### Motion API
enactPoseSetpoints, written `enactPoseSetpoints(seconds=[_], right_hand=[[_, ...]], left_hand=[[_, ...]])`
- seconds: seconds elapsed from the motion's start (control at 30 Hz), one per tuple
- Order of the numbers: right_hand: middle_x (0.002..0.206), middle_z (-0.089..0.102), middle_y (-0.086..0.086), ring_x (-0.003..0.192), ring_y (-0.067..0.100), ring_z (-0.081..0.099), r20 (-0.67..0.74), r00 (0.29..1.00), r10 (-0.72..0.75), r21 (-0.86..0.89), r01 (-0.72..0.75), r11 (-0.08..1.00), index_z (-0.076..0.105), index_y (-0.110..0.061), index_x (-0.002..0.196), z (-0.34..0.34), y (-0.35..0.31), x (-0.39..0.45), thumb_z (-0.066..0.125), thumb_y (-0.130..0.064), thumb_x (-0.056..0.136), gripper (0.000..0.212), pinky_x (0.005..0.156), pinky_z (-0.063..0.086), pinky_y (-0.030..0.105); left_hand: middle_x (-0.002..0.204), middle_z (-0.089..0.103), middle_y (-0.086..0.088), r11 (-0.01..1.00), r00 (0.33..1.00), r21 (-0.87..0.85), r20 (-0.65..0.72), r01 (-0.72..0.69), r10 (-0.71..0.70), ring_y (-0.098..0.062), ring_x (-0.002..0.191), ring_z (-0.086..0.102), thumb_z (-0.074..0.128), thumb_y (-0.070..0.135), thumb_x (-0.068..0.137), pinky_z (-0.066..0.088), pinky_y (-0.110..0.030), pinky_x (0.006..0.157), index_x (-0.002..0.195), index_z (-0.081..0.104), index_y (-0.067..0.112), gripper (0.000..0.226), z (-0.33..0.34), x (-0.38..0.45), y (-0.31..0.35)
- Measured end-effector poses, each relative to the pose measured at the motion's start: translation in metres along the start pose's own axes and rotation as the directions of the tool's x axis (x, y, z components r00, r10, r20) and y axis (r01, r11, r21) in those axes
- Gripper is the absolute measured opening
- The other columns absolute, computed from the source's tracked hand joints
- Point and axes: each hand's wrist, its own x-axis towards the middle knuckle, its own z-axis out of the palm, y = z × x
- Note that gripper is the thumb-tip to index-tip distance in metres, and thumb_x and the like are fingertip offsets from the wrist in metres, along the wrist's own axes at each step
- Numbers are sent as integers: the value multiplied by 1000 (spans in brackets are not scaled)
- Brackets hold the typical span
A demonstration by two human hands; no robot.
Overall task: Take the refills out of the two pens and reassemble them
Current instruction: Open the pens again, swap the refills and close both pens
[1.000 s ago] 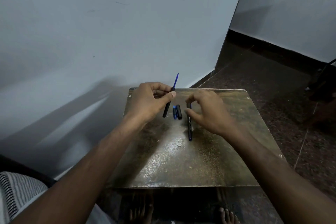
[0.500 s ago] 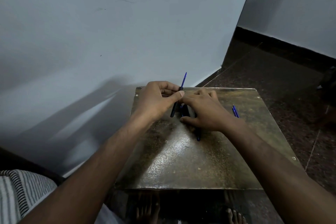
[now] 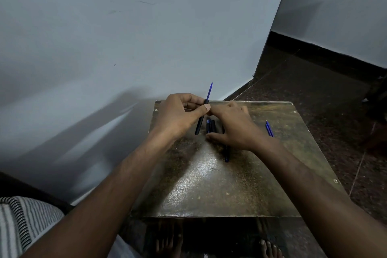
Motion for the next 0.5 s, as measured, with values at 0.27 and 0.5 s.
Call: enactPoseSetpoints(seconds=[0.27, 0.5], right_hand=[[133, 71, -9, 130, 26, 54, -14, 1000, -22, 53, 23, 998, 58, -31, 139, 6, -1, 4, 82, -44, 90, 56, 94, 32, 40], [115, 77, -7, 94, 8, 79, -184, 952, 244, 681, -56, 731, 73, -24, 128, -15, 7, 0, 96, -23, 81, 53, 81, 66, 27]], left_hand=[[84, 84, 17, 1000, 1000, 23, -3, 16, -16, 2, 80, 80, 90, 41, 88, 69, -36, 86, 93, 84, 34, 10, 1, 1, -2], [85, 85, 17, 1000, 1000, 7, 24, -6, 6, 1, 83, 80, 89, 43, 89, 68, -44, 91, 92, 82, 36, 10, 1, -3, 0]])
